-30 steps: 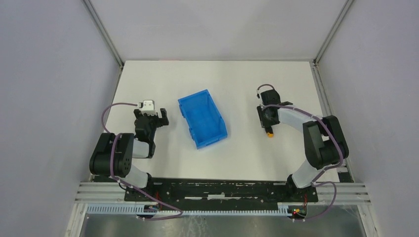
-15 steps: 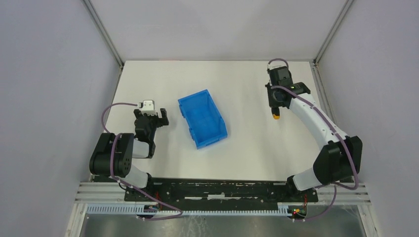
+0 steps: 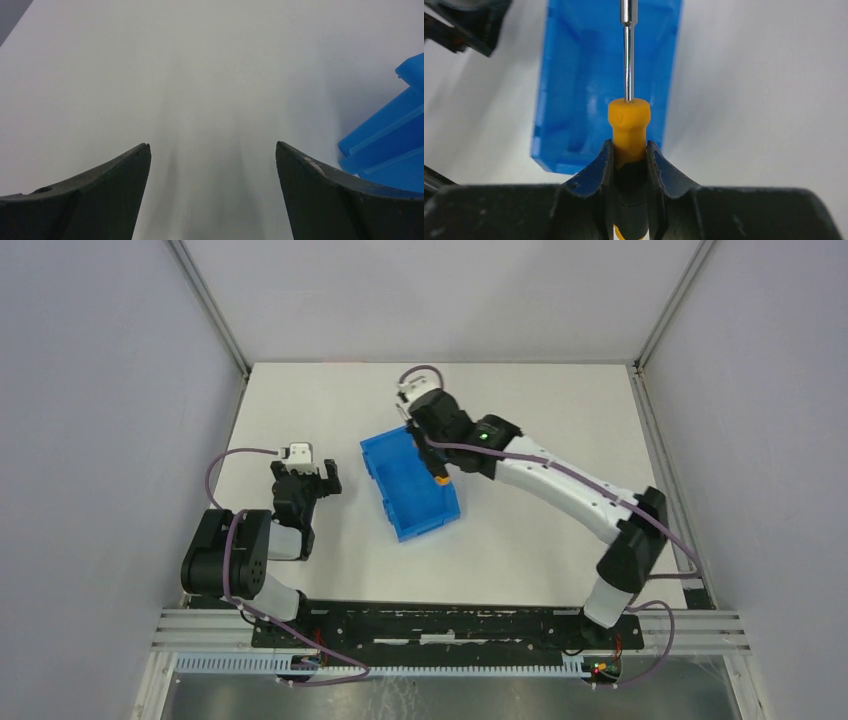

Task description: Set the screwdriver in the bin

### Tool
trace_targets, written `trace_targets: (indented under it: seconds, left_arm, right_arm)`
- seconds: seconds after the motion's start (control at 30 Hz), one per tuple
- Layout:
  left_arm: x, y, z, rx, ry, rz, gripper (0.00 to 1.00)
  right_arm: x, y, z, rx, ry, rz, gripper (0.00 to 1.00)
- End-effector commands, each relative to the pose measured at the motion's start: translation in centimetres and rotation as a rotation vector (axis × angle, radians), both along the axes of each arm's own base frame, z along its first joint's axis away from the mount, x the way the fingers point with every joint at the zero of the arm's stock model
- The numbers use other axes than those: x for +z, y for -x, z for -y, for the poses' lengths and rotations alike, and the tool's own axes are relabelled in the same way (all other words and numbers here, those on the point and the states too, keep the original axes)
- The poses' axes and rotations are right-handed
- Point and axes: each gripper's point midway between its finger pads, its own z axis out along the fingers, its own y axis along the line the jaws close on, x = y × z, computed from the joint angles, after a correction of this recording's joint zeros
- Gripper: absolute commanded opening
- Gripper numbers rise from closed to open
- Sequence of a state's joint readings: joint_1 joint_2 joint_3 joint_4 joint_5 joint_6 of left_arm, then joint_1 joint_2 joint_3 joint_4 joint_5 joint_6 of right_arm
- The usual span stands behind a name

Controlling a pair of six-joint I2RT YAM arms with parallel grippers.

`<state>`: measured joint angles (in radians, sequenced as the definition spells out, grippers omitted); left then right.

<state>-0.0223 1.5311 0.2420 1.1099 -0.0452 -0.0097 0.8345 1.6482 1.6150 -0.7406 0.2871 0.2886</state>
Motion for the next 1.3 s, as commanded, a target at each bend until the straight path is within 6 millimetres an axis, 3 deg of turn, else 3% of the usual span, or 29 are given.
trace_targets:
  seconds: [0.0, 0.17, 0.4, 0.43, 0.5, 0.57, 0.67, 0.73, 0.87, 0.97, 1.0, 1.07, 1.1, 1.17, 1.27]
  left_arm:
    - [1.4, -0.7, 0.0, 0.002, 0.018, 0.054, 1.00]
    - [1.4, -0.7, 0.0, 0.001, 0.018, 0.055, 1.00]
    - [1.4, -0.7, 0.0, 0.001, 0.018, 0.055, 1.00]
    - [1.4, -0.7, 0.0, 0.000, 0.018, 0.055, 1.00]
    - [1.4, -0.7, 0.0, 0.001, 0.018, 0.055, 1.00]
    - [1.4, -0.7, 0.0, 0.001, 0.018, 0.055, 1.00]
    - [1.4, -0.7, 0.0, 0.001, 0.018, 0.055, 1.00]
    - [1.4, -0.6, 0.0, 0.001, 0.018, 0.054, 1.00]
    - [1.4, -0.7, 0.0, 0.001, 0.018, 0.056, 1.00]
    - [1.4, -0.7, 0.0, 0.001, 0.018, 0.055, 1.00]
    - [1.4, -0.7, 0.0, 0.001, 0.018, 0.055, 1.00]
    - [1.4, -0.7, 0.0, 0.001, 0.018, 0.054, 1.00]
    - [1.4, -0.6, 0.0, 0.001, 0.018, 0.054, 1.00]
    - [1.4, -0.7, 0.0, 0.002, 0.018, 0.056, 1.00]
    - [1.4, -0.7, 0.0, 0.001, 0.018, 0.053, 1.00]
  right_arm:
    - [-0.4, -1.5, -5.1, 0.001, 0.065, 0.071, 0.00]
    - [-5.1, -1.7, -7.9, 0.052, 0.106, 0.035, 0.00]
    - [-11.7, -0.6, -8.3, 0.079, 0.158, -0.021, 0.00]
    - [-12.4, -0.6, -8.3, 0.079, 0.156, -0.020, 0.05]
    - [-13.5, -0.8, -8.5, 0.084, 0.165, -0.025, 0.24]
    - [-13.8, -1.1, -9.0, 0.091, 0.177, -0.032, 0.42]
    - [-13.1, -1.5, -9.5, 0.090, 0.180, -0.025, 0.55]
    - [-11.4, -1.7, -9.6, 0.085, 0.159, -0.003, 0.57]
    - [-5.8, -1.5, -8.8, 0.071, 0.081, 0.077, 0.58]
    - [-0.6, -0.8, -6.6, 0.057, 0.015, 0.171, 0.65]
    - [0.8, -0.6, -5.2, 0.038, -0.001, 0.205, 0.72]
    - [2.9, -0.5, -1.8, -0.030, -0.016, 0.264, 0.97]
    - [3.6, -0.7, 0.4, -0.071, -0.021, 0.293, 0.98]
    - [3.5, -1.0, 4.8, -0.154, -0.029, 0.319, 0.98]
    - [1.6, -1.0, 10.9, -0.234, -0.074, 0.298, 0.98]
